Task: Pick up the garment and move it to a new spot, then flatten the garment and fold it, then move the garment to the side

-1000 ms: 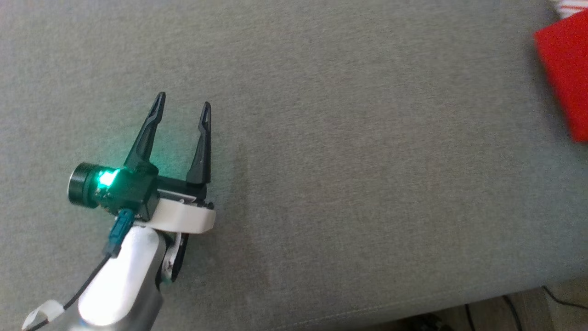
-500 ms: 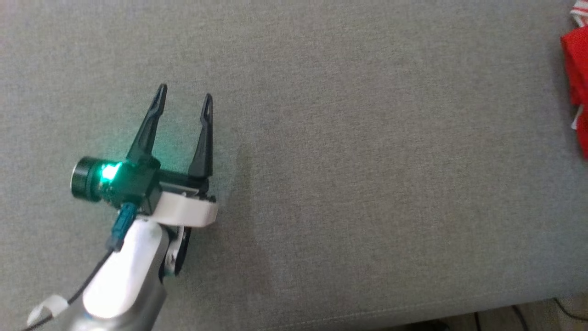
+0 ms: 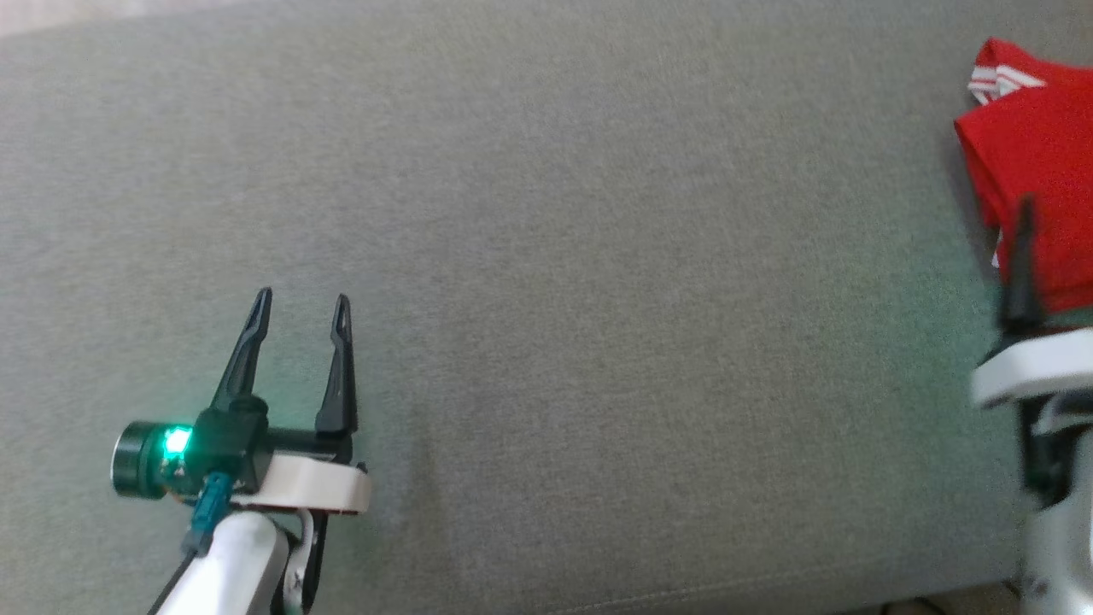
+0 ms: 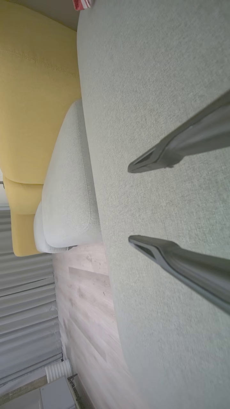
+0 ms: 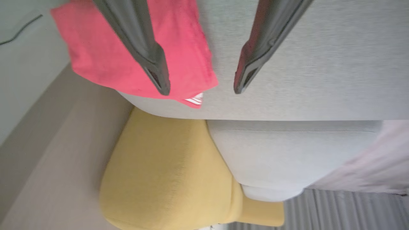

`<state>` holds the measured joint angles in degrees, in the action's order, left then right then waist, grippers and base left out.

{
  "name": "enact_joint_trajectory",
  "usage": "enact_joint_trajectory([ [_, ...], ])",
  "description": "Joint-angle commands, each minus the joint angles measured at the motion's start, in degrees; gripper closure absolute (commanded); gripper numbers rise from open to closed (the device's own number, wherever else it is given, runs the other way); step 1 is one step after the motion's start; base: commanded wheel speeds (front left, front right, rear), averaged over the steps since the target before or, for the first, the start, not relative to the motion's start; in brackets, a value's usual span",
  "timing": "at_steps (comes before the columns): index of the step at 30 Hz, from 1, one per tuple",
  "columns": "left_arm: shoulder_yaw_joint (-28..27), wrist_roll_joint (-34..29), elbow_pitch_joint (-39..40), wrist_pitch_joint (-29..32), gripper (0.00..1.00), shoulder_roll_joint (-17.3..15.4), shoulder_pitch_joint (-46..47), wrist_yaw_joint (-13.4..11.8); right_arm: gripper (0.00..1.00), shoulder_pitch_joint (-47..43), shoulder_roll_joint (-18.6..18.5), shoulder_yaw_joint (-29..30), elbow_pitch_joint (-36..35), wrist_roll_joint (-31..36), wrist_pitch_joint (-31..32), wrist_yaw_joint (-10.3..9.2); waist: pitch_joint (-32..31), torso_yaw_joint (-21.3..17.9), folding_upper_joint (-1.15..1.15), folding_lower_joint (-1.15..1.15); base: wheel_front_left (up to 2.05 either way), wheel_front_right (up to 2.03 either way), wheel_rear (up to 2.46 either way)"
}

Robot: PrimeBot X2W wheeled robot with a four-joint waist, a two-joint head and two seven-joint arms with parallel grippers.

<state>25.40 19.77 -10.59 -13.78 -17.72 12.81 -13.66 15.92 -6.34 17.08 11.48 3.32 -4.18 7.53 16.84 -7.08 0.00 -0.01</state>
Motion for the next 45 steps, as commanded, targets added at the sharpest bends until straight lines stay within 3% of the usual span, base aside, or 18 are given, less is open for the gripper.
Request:
enact_joint_trajectory([
  [1, -2.69, 0.30, 1.89, -0.48, 0.00, -1.75, 0.25, -0.58, 0.00, -1.16, 0.12, -3.14, -4.07, -1.41, 0.46, -0.04, -1.94, 1.31, 0.00, 0.01, 0.00, 0.00, 0.00],
  [9, -3.20, 0.97, 2.71, 0.89, 0.00, -3.08, -1.96, -1.52, 0.00, -7.91, 2.65, -12.63, -13.18, -5.93, 2.23, -0.04, -6.53, 6.04, 0.00, 0.01, 0.00, 0.00, 0.00],
  [15, -4.14, 2.52, 3.29, 2.14, 0.00, -4.08, -4.95, -2.20, 0.00, -12.87, 3.27, -15.70, -16.67, -7.08, 3.33, -0.04, -10.30, 8.41, 0.00, 0.01, 0.00, 0.00, 0.00],
  [30, -4.53, 5.02, 4.61, 4.69, 0.00, -5.83, -11.68, -3.17, 0.00, -23.25, 3.46, -17.79, -20.40, -10.96, 5.36, -0.04, -15.93, 6.65, 0.00, 0.01, 0.00, 0.00, 0.00],
  [45, -4.14, 5.55, 5.87, 5.87, 0.00, -6.72, -12.73, -3.62, 0.00, -24.54, 3.46, -18.76, -21.05, -12.34, 5.46, -0.04, -16.09, 5.99, 0.00, 0.01, 0.00, 0.00, 0.00],
])
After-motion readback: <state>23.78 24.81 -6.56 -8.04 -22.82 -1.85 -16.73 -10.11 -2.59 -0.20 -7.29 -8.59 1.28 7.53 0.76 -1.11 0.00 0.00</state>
